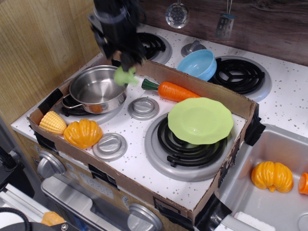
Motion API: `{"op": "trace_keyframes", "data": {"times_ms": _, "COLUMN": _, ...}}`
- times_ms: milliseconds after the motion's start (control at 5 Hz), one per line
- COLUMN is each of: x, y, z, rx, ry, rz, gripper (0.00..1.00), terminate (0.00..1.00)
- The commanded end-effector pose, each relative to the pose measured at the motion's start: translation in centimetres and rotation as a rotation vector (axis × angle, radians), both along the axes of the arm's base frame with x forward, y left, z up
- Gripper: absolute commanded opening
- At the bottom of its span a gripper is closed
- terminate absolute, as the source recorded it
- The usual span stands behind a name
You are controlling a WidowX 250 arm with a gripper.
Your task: Put broccoli in pot
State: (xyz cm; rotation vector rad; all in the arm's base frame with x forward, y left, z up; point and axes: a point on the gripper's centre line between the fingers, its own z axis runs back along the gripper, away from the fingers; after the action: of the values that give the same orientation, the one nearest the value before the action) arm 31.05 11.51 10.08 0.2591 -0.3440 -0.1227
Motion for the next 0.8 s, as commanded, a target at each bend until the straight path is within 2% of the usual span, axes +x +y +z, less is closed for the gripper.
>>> {"op": "trace_keyframes", "data": {"times_ms": 0, "x": 2.4, "y": 5.4, "z": 2.3, "rx": -0.012, "ry": 0.020, "rz": -0.009, "gripper": 0.00, "terminate": 0.00}}
{"op": "trace_keyframes", "data": {"times_ms": 200, "x": 1.4, "y": 5.3, "z": 2.2, "rx": -0.036, "ry": 0.015, "rz": -0.004, "gripper": 0.00, "terminate": 0.00}}
{"op": "trace_keyframes", "data": {"times_ms": 400, "x": 1.4, "y": 5.3, "z": 2.2, "rx": -0.036, "ry": 0.015, "rz": -0.004, "gripper": 1.00, "terminate": 0.00}}
{"op": "trace_keyframes", "data": {"times_ms": 600, "x": 1.4, "y": 5.3, "z": 2.2, "rx": -0.036, "ry": 0.015, "rz": -0.004, "gripper": 1.00, "terminate": 0.00}}
